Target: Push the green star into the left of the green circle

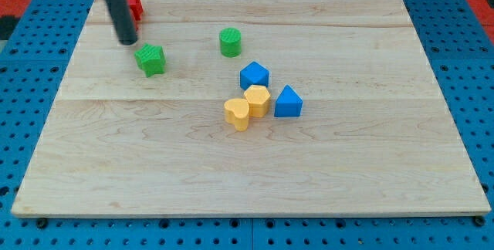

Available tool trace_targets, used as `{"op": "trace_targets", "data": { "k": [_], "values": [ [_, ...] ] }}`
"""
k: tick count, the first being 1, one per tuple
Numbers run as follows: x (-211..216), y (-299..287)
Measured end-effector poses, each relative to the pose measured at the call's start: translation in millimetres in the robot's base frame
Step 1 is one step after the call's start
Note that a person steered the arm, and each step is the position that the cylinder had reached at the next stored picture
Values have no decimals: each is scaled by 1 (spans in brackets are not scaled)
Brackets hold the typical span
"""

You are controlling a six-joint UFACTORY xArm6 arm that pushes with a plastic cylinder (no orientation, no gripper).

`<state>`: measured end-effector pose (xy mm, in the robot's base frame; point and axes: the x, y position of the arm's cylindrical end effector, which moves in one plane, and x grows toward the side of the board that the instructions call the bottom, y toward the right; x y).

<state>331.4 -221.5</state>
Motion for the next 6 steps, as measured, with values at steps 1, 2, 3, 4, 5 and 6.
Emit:
{"op": "trace_targets", "data": {
  "k": [1, 2, 3, 4, 5, 6],
  "values": [
    [40, -7],
    [43, 50],
    [41, 126],
    [25, 172],
    [2, 199],
    [25, 175]
  ]
}}
